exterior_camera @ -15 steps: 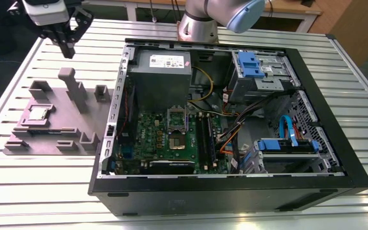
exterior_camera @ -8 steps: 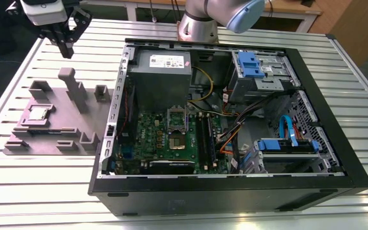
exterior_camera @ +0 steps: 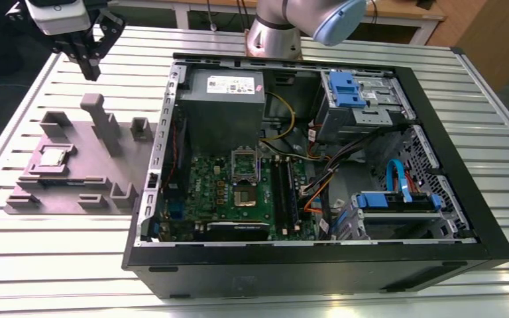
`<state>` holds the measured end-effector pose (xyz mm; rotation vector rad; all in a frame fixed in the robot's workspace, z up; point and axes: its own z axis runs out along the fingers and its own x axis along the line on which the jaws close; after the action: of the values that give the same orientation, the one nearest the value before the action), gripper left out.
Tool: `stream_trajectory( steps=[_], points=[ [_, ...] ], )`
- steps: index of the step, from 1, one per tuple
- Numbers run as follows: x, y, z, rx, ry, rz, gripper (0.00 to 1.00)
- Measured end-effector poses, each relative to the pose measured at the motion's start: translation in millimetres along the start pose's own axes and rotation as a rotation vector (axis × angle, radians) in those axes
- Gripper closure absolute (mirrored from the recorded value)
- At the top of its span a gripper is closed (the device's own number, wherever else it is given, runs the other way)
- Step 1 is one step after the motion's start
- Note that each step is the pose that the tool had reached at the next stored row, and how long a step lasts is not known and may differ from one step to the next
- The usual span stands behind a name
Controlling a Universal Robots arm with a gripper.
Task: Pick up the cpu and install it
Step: 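Reach for the cpu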
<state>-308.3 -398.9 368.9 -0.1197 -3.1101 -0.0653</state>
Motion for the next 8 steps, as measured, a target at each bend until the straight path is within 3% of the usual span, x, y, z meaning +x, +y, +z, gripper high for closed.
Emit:
stream_trajectory(
  steps=[8],
  points=[
    [1.8,-0.1,0.1,0.0,0.0,0.0,0.9]
  ],
)
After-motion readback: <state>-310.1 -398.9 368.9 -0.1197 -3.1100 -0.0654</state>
